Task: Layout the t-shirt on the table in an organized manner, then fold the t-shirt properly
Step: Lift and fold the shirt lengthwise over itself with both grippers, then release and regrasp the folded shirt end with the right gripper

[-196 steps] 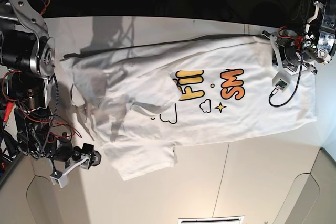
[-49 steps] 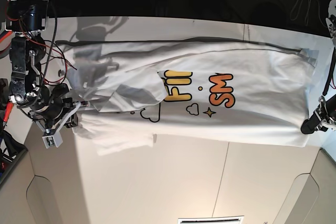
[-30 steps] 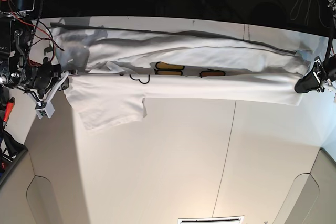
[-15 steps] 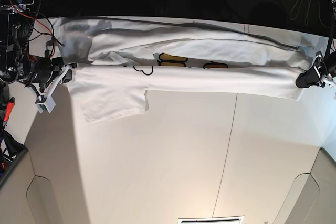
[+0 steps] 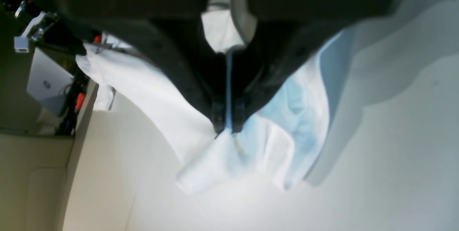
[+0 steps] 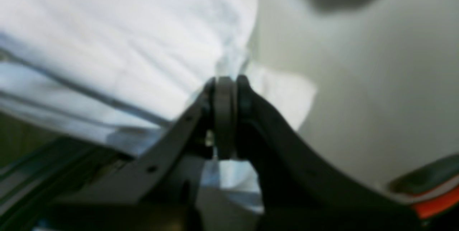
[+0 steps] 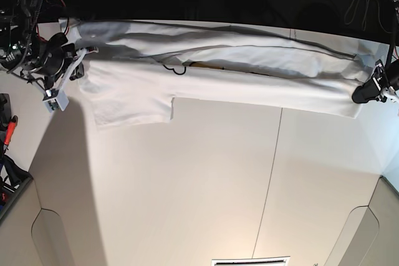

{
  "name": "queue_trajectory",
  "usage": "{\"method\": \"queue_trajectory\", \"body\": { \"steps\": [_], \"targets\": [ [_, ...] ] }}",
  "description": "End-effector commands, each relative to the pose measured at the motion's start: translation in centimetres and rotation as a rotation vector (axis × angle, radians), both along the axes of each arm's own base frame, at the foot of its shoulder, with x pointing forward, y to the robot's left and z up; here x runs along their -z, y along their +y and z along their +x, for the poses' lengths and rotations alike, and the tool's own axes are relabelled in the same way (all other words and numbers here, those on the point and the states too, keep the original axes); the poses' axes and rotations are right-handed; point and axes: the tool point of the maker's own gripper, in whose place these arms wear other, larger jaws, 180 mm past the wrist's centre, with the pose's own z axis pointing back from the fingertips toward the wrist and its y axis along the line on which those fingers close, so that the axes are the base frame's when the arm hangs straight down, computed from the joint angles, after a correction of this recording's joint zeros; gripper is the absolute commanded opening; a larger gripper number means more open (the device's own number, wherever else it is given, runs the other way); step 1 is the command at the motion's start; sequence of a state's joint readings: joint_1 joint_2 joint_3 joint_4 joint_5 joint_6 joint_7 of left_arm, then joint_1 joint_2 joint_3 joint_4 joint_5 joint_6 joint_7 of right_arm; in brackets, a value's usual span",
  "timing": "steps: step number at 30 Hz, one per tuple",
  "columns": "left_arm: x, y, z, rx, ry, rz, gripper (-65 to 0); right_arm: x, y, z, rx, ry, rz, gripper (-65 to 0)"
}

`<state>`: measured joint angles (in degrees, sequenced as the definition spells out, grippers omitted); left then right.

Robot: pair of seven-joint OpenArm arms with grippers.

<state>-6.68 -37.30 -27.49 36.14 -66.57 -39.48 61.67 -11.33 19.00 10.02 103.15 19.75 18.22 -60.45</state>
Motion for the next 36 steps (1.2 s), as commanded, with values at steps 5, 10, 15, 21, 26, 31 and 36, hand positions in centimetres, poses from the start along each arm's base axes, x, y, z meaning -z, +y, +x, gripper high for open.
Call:
{"method": "queue_trajectory", "body": {
  "steps": [5,10,15,21,26,31,36],
  "targets": [
    [-1.7,1.5,1.0,-0.004,-0.046,0.039,-65.0,1.6,0.0,-0.1,0.040,-0.045,0.016,-65.0],
    [-1.5,1.6,0.8,0.005,-0.031,0.051,-56.3,3.9,-1.0,0.0,0.082,-0.012,0.022,-65.0],
    [-1.7,1.6,1.0,-0.002,-0.043,0.043,-51.0,3.6,-1.0,0.8,0.080,-0.008,0.021,-49.4],
    [-3.1,1.8,2.0,-0.025,-0.103,0.018,-50.9,0.6,-0.8,1.5,0.006,-0.032,-0.048,-33.8],
    [-5.8,1.4,3.3,0.036,-0.165,0.027,-42.0,-3.7,-1.0,3.7,-0.022,-0.177,-0.141,-33.9],
    [-7.4,0.5,3.9,0.124,-0.184,0.064,-42.0,-4.9,-0.6,4.2,-0.032,-0.221,-0.140,-34.0],
    [-7.5,0.3,4.0,0.134,-0.184,0.067,-42.0,-5.0,-0.7,4.3,-0.017,-0.232,-0.137,-34.0]
  ]
}}
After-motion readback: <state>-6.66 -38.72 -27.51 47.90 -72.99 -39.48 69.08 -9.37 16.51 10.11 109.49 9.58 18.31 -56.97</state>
